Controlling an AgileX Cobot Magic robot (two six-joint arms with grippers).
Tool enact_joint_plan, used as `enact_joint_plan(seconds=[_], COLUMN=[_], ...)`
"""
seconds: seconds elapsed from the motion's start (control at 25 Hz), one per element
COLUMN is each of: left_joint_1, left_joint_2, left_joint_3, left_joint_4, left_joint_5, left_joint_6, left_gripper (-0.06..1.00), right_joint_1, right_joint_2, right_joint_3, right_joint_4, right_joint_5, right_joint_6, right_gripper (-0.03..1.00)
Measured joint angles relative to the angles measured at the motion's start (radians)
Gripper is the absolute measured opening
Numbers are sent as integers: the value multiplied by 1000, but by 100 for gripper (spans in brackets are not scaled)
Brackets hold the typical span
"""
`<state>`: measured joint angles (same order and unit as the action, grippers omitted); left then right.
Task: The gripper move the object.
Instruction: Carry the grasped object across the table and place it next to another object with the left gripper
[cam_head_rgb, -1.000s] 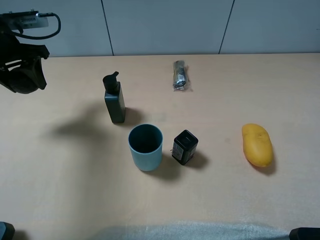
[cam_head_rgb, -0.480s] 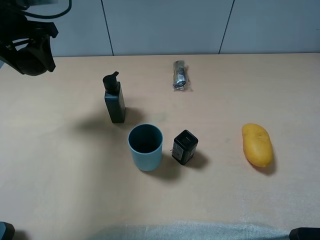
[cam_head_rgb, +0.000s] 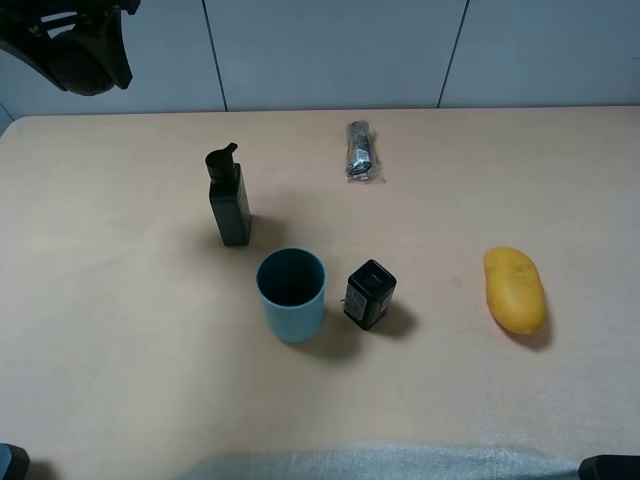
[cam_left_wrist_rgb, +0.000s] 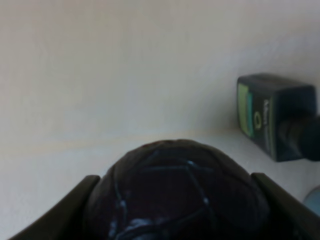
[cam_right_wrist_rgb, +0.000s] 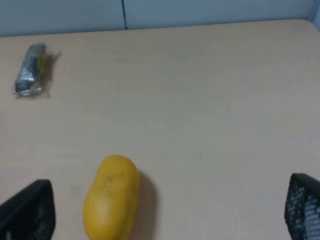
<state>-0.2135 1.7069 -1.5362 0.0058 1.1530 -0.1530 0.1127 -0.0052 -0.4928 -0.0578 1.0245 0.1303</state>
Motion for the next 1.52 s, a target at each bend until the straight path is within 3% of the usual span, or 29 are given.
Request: enact_joint_plan(seconds=[0.52,1.12,1.52], left_joint_1=[-86,-255,-325], left_joint_2=[33,263,407], left_joint_3=[-69,-353,-536], left_joint_4=[10,30,67], left_joint_5=[-4,2,3], left_joint_6=[-25,-38,-42], left_gripper=[61,61,61], right_joint_1=[0,0,0], right_joint_2=[0,0,0], right_joint_3=[0,0,0], right_joint_4=[0,0,0], right_joint_5=[0,1,1], right_joint_6=[0,0,0], right_gripper=[69,69,69])
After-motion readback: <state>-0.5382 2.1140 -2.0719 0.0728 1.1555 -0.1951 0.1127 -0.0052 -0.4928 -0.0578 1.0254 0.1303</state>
